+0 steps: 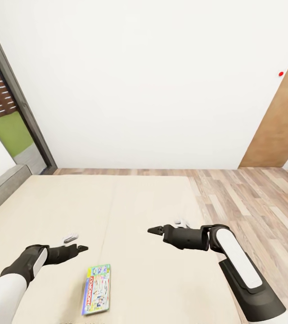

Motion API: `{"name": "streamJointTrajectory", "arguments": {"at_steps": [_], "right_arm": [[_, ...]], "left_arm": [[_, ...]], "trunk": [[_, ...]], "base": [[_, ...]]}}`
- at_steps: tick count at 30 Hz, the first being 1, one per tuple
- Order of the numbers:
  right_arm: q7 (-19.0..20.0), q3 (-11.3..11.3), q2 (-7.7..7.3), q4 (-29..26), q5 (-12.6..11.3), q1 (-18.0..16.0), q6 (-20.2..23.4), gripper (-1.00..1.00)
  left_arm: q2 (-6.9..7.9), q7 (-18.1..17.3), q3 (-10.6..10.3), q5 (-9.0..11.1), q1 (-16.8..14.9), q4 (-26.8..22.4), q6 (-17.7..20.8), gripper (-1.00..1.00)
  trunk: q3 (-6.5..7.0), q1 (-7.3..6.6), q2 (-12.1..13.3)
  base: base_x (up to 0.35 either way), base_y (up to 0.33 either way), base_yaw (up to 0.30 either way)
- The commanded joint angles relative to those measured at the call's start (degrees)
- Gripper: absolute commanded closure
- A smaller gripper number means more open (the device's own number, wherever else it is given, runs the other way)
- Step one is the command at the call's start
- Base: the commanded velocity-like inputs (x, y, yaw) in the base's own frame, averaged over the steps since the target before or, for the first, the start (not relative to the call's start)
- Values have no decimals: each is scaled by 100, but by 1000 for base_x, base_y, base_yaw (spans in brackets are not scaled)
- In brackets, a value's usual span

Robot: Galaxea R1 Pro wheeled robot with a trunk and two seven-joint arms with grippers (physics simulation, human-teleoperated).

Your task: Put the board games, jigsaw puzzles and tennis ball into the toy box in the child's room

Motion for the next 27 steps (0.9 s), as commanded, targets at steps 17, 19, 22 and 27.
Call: {"name": "streamJointTrajectory", "arguments": {"at_steps": [17,19,22,27], "right_arm": [[-60,54,5,-12,-58,-3,1,-100],[-60,59,6,-9,-56,-3,1,-100],[-60,54,3,-13,-56,-3,1,-100],[-53,28,-1,-11,-58,-3,1,-100]], "left_arm": [[276,-376,50,-26,-9,-8,45,-100],[280,-376,52,-26,-9,-8,45,-100],[286,-375,53,-25,-9,-11,45,-100],[291,-381,52,-24,-9,-14,45,-100]], "trunk": [[-173,3,-12],[-191,3,-12],[-220,3,-12],[-267,3,-12]], "base": [[0,0,0],[0,0,0],[0,0,0],[0,0,0]]}}
